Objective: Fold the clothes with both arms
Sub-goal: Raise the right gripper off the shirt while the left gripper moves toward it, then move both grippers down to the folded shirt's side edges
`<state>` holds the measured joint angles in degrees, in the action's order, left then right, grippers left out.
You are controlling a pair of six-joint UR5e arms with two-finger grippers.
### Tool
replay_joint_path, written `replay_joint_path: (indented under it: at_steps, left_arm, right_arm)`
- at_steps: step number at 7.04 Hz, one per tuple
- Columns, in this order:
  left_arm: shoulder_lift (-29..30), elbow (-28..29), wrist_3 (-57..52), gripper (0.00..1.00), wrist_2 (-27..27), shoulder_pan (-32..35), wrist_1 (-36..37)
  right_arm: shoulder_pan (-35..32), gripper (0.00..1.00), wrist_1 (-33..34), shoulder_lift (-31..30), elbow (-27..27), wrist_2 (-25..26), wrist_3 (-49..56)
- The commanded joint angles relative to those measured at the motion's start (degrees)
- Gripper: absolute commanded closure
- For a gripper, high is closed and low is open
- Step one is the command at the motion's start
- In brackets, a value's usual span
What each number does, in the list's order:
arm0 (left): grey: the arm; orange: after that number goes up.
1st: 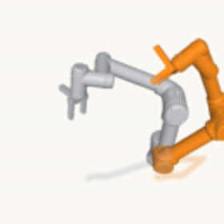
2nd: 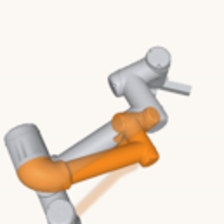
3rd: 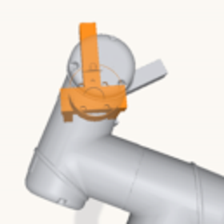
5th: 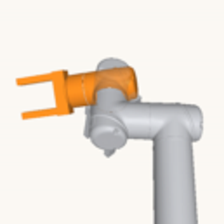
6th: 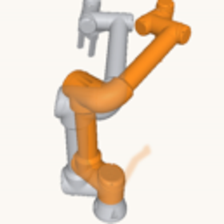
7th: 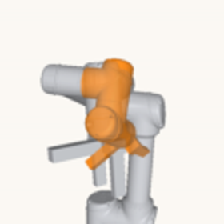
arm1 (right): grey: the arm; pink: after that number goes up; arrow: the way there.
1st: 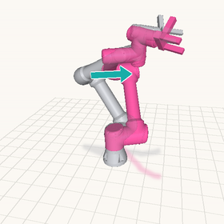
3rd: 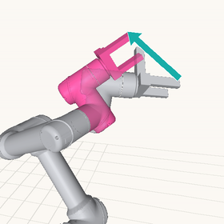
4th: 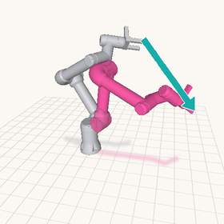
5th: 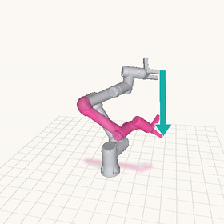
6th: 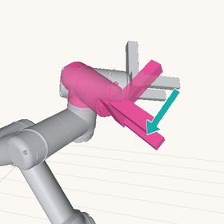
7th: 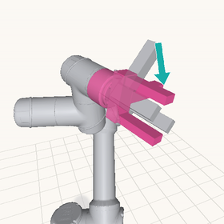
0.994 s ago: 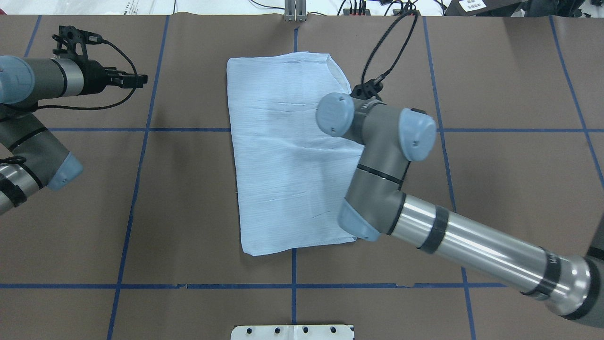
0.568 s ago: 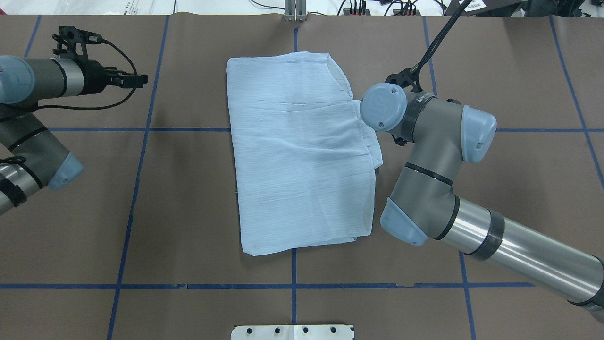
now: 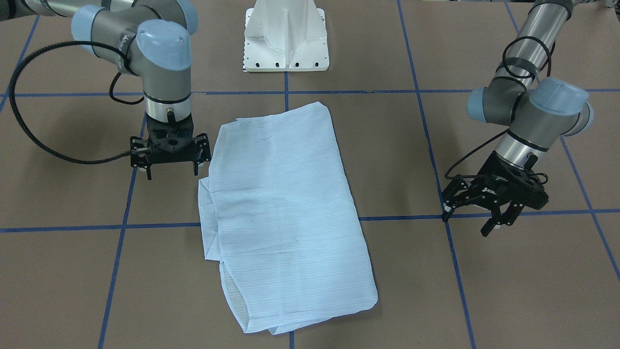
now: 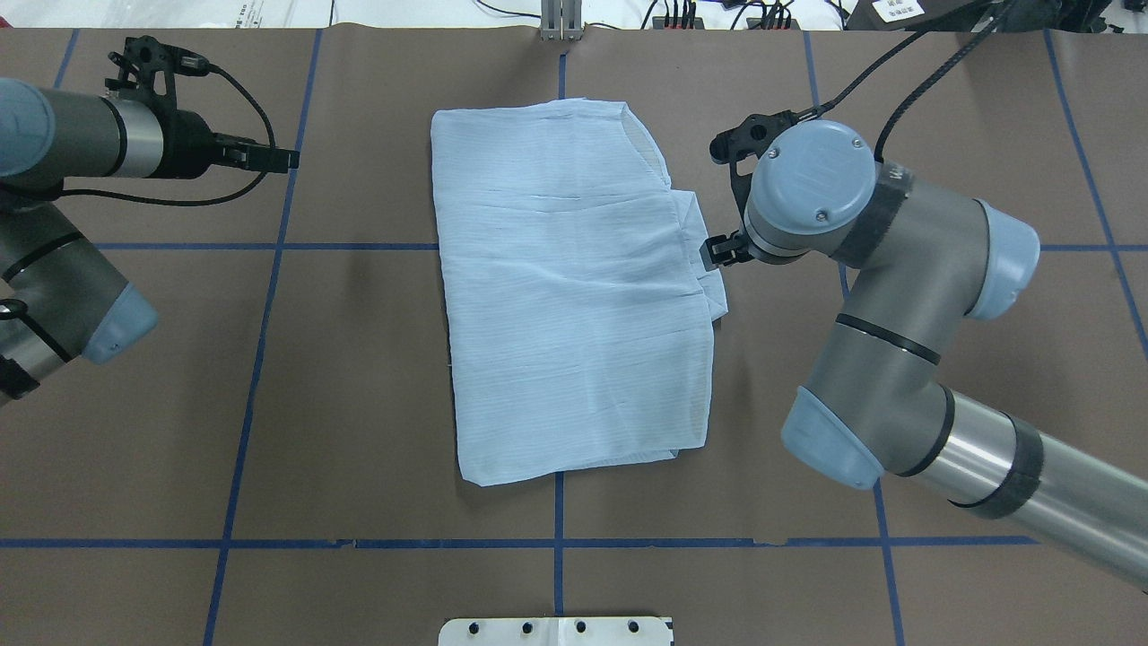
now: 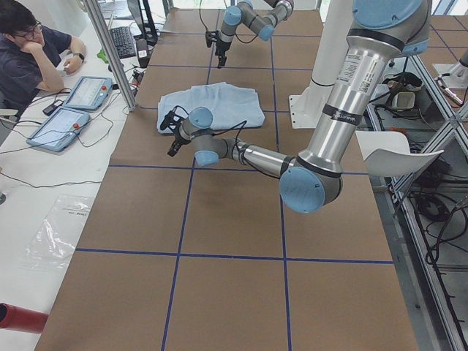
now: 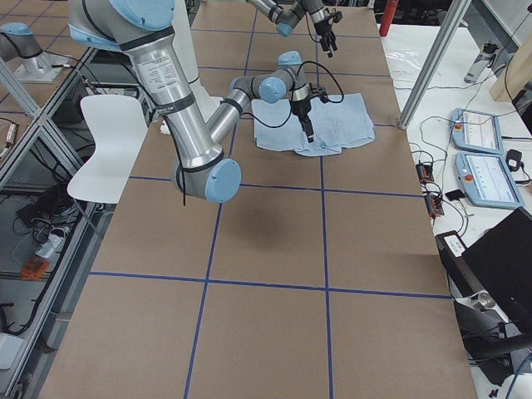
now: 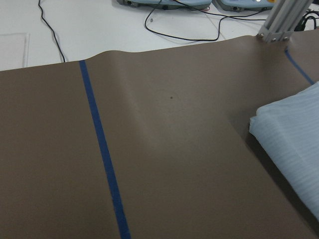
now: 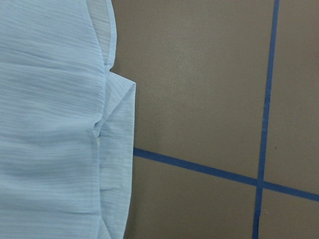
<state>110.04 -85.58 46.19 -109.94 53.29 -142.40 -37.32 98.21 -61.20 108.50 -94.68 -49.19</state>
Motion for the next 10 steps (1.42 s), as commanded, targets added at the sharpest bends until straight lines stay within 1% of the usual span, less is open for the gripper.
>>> replay_joint_path:
  at_steps: [1, 2, 3, 4, 5, 6, 7, 9, 10]
  left_arm:
    - [-1.8, -12.4, 10.1, 0.00, -3.1, -5.2, 8.4]
    - [-1.8, -16.0, 20.6, 0.00, 0.0, -11.5, 8.6]
    - [-1.8, -17.9, 24.2, 0.00, 5.6, -17.5, 10.3]
    - [-1.6, -18.4, 27.9, 0.00, 6.9, -21.0, 13.6]
    - [-1.6, -19.9, 30.3, 0.00, 10.4, -24.4, 17.0]
    - [-0.6, -21.3, 32.6, 0.00, 13.1, -28.6, 23.3]
    - [0.1, -21.4, 34.6, 0.00, 13.4, -30.3, 25.6]
    - [0.2, -21.0, 37.0, 0.01, 14.5, -34.6, 25.9]
    - [0.3, -20.9, 37.0, 0.06, 16.4, -36.5, 27.2]
  right_arm:
    - [0.2, 0.00, -4.6, -3.3, 7.1, -2.7, -10.2]
    - [1.1, 0.00, -13.5, -6.5, 7.2, -2.9, -17.8]
    - [1.8, 0.00, -23.0, -11.0, 6.9, -2.8, -22.7]
    - [2.4, 0.00, -28.9, -14.2, 6.6, -2.1, -28.5]
    - [3.3, 0.00, -30.3, -15.3, 6.6, 0.9, -33.0]
    - [5.1, 0.00, -30.4, -15.3, 6.0, 3.8, -33.2]
    - [5.8, 0.00, -30.4, -15.3, 5.2, 4.8, -33.3]
    - [6.2, 0.00, -30.4, -15.3, 4.9, 4.9, -32.9]
    - [6.5, 0.00, -30.4, -15.1, 4.9, 4.9, -32.9]
